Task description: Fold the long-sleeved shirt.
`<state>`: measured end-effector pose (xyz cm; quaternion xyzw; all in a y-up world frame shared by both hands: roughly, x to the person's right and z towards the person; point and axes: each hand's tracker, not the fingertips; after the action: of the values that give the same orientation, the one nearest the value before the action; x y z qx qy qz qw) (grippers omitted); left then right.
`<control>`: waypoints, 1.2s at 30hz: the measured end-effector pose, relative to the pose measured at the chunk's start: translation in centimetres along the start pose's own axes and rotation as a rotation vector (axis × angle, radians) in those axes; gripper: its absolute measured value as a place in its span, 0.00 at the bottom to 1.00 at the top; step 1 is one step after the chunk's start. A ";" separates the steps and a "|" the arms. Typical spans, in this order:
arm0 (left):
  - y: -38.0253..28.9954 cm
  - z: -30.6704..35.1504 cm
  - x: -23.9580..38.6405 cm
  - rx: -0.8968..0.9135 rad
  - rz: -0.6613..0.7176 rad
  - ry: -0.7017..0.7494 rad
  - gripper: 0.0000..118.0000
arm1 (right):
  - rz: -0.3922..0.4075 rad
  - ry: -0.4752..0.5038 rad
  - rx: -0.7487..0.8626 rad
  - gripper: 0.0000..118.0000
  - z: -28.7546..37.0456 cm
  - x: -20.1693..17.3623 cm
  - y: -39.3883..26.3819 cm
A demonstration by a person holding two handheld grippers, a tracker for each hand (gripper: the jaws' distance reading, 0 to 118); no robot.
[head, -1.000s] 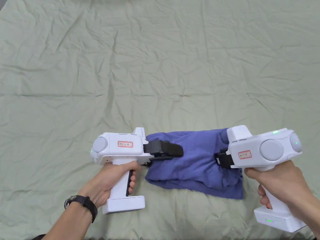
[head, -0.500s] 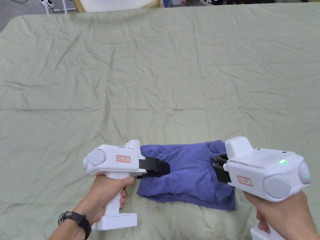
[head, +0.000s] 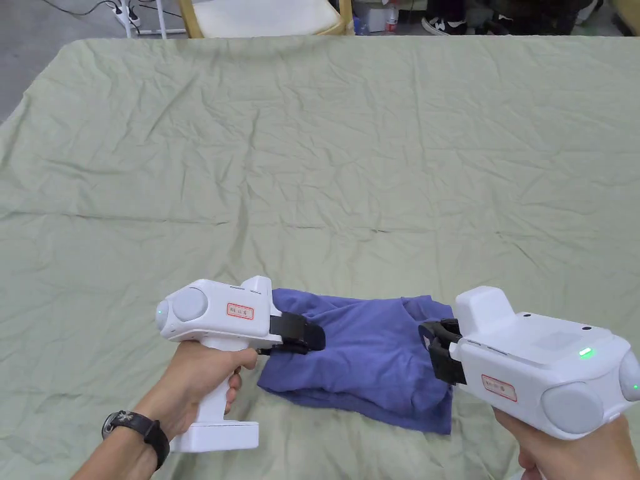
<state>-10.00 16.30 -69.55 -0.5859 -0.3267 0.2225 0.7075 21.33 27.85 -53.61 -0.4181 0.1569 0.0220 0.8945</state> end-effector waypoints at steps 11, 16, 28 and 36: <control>-1.4 13.4 -10.8 0.112 0.112 0.139 0.14 | 0.170 0.207 -0.009 0.01 -7.0 -12.4 6.1; -2.0 20.1 -15.2 0.152 0.139 0.257 0.14 | 0.227 0.308 -0.014 0.01 -10.5 -18.2 8.6; -1.9 31.9 -25.1 0.212 0.248 0.431 0.14 | 0.322 0.490 -0.029 0.01 -17.1 -30.1 13.4; -2.9 32.9 -27.6 0.234 0.304 0.444 0.14 | 0.343 0.549 -0.029 0.01 -18.5 -33.5 14.4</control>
<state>-52.90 18.92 -68.99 -0.5767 -0.0445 0.2287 0.7830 -17.79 26.37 -65.40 -0.3885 0.4602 0.0609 0.7960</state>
